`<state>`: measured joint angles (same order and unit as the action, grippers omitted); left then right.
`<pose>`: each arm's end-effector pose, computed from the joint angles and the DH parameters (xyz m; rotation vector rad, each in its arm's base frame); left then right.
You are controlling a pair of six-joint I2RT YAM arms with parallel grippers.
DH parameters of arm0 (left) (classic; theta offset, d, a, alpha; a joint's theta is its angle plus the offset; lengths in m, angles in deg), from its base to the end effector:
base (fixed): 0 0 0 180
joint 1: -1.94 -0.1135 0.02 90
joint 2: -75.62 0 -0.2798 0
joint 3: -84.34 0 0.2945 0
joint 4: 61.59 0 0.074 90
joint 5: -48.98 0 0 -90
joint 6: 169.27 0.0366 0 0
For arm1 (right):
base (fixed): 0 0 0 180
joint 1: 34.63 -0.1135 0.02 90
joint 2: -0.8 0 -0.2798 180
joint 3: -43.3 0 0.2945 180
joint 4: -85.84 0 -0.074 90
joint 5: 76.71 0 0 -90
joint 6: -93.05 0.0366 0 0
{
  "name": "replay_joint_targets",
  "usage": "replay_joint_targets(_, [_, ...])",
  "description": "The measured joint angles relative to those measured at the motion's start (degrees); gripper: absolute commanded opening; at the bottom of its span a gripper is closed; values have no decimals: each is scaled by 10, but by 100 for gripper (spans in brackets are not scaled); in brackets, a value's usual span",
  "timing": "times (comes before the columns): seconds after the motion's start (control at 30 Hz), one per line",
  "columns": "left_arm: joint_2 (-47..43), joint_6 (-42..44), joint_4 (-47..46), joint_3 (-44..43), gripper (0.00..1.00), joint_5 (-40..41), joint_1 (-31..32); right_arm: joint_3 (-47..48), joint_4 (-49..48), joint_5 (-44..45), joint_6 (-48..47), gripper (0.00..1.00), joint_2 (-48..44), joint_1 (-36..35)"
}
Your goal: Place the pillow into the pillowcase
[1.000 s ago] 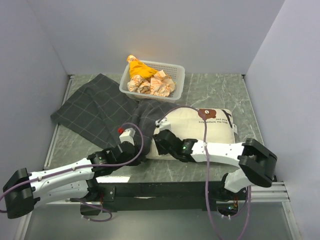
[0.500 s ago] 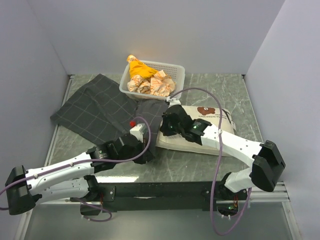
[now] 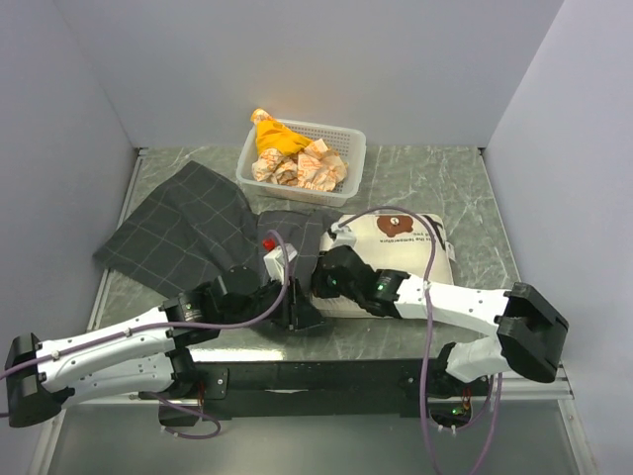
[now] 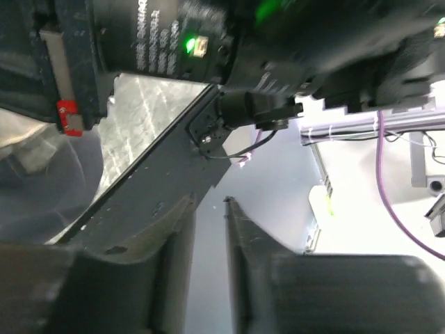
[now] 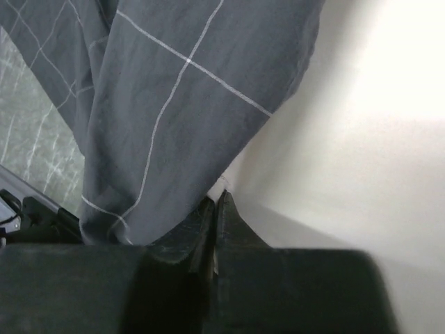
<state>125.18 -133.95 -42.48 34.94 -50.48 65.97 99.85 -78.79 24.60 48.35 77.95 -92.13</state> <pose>0.0983 -0.2156 0.2893 0.3121 2.2106 -1.4549 0.1793 0.2680 0.2181 -0.1287 2.2951 0.7729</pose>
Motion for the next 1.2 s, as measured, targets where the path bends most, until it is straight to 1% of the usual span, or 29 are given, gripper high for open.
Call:
replay_joint_targets(0.03, [0,-4,3,-4,54,3,1,-2,0,7,5,48,-1,-3])
replay_joint_targets(0.07, [0,-8,6,-7,64,13,2,-3,0,15,13,57,-5,-4])
replay_joint_targets(0.1, [-1,-13,12,-7,69,23,2,-7,-1,19,19,69,-14,-5])
replay_joint_targets(0.17, [-8,-21,28,-6,73,48,2,-20,8,39,25,78,-52,-6])
replay_joint_targets(0.2, [-15,-21,39,-6,74,70,2,-24,19,51,27,86,-77,-6])
replay_joint_targets(0.27, [-21,-19,69,-16,78,109,2,-28,41,78,30,90,-128,-6])
replay_joint_targets(0.3, [-14,-14,98,-39,79,142,1,-28,52,94,31,94,-153,-5])
replay_joint_targets(0.33, [-3,-9,113,-58,80,164,-1,-28,64,109,31,96,-176,-3])
replay_joint_targets(0.4, [38,9,146,-126,80,221,-9,-28,89,130,31,96,-213,9])
replay_joint_targets(0.47, [96,34,154,-196,79,269,-28,-27,110,132,24,99,-235,53])
replay_joint_targets(0.53, [162,65,153,-258,78,297,-61,-27,127,130,9,100,-247,139])
replay_joint_targets(0.6, [226,99,164,-313,78,305,-95,-27,140,136,-11,100,-249,215])
replay_joint_targets(0.67, [311,136,183,-378,82,319,-120,-24,152,140,-33,100,-240,269])
replay_joint_targets(0.73, [405,173,212,-449,86,337,-130,-19,157,143,-54,100,-222,317])
replay_joint_targets(0.8, [476,204,238,-494,88,351,-131,-19,157,129,-70,100,-206,360])
replay_joint_targets(0.87, [527,231,262,-509,89,351,-131,-22,152,110,-82,100,-190,404])
replay_joint_targets(0.93, [558,253,287,-510,88,345,-131,-33,143,95,-91,100,-179,432])
replay_joint_targets(1.03, [584,272,312,-510,75,340,-133,-57,133,70,-97,100,-163,440])
replay_joint_targets(1.07, [589,276,316,-512,62,341,-134,-65,128,61,-98,100,-155,440])
replay_joint_targets(1.13, [600,282,324,-523,39,341,-134,-78,116,51,-101,98,-142,440])
replay_joint_targets(1.17, [605,287,326,-529,19,340,-134,-86,106,47,-102,87,-138,440])
replay_joint_targets(1.2, [609,288,327,-535,12,340,-134,-92,100,43,-103,79,-138,440])
